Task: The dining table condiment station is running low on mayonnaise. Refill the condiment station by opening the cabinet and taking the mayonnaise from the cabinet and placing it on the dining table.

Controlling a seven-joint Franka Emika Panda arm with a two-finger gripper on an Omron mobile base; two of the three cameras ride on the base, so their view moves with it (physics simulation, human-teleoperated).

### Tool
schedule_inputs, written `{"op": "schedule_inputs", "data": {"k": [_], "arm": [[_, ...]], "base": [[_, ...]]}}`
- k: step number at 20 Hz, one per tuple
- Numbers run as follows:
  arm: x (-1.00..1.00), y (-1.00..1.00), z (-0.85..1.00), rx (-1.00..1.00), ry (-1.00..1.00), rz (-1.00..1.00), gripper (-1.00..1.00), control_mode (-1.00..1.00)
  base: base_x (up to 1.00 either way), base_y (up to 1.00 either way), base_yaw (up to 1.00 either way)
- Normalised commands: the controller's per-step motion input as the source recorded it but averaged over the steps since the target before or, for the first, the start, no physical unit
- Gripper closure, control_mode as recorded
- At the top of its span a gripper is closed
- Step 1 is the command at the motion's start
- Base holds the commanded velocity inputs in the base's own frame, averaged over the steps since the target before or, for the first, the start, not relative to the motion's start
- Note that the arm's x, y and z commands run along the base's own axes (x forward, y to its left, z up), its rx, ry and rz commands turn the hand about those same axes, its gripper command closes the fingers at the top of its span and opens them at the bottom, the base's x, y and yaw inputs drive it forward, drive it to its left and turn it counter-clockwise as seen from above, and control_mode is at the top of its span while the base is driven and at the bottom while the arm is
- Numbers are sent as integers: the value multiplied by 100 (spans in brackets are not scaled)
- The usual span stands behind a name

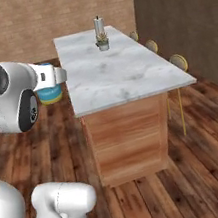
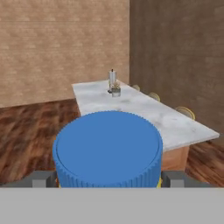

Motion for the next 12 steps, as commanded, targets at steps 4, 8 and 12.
{"op": "schedule_inputs", "data": {"k": [4,8,12], "arm": [[0,0,0,0,0,0,100,100],[0,0,0,0,0,0,100,100],[0,0,0,0,0,0,100,100]], "base": [[100,-100,13],[100,-100,17],[100,-100,20]]}}
